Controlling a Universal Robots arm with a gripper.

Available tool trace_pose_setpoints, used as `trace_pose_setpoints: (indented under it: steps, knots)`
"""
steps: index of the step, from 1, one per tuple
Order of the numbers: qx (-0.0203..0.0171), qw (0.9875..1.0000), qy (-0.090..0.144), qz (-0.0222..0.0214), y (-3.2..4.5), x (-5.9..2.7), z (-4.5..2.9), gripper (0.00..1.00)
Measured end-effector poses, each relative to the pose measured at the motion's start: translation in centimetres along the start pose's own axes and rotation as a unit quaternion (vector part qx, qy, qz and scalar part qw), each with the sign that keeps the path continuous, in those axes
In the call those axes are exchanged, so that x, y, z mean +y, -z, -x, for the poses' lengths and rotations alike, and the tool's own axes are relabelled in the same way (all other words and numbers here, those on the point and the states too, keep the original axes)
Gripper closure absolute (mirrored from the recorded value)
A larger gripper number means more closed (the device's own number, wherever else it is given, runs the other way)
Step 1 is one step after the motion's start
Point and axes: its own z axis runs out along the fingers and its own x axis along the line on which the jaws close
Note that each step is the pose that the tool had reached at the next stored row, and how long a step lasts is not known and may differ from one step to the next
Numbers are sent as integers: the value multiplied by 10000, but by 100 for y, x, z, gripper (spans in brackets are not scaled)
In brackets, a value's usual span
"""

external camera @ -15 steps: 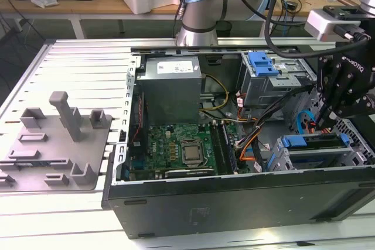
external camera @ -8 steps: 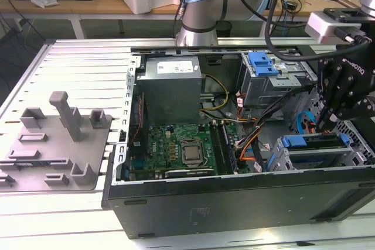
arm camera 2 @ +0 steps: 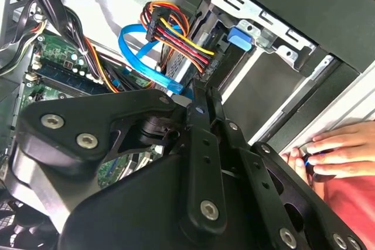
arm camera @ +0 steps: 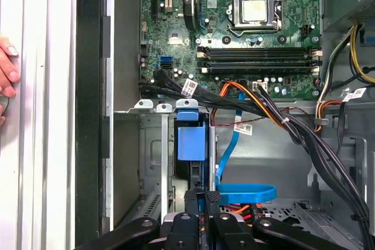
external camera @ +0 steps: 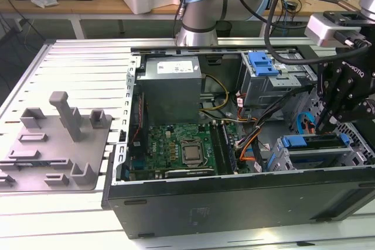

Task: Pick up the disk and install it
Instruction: 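Insert the second disk wire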

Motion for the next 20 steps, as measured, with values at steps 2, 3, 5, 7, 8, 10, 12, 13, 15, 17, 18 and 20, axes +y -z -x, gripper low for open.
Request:
trace_pose_setpoints:
  steps: [2, 3, 5, 7, 8, 10, 12, 13, 15, 17, 18, 20]
  knots:
    - [-8, 10000, 0, -1, -6, 0, 0, 84]
    - [-13, 10000, 0, -1, -10, 0, 1, 84]
    - [-19, 10000, 0, -1, -20, 0, 2, 84]
    - [-21, 10000, 0, -1, -29, -1, 3, 84]
    - [-21, 10000, 1, -1, -34, -1, 3, 84]
    - [-21, 10000, 1, -1, -44, -1, 4, 84]
    - [-21, 10000, 0, -1, -53, -2, 5, 84]
    - [-20, 10000, 0, -1, -55, -2, 5, 84]
    - [-21, 10000, 0, -1, -59, -3, 6, 84]
    - [-21, 10000, 0, -1, -63, -5, 6, 84]
    - [-21, 10000, 0, -1, -65, -5, 6, 84]
    - [-21, 10000, 0, -1, -69, -7, 6, 84]
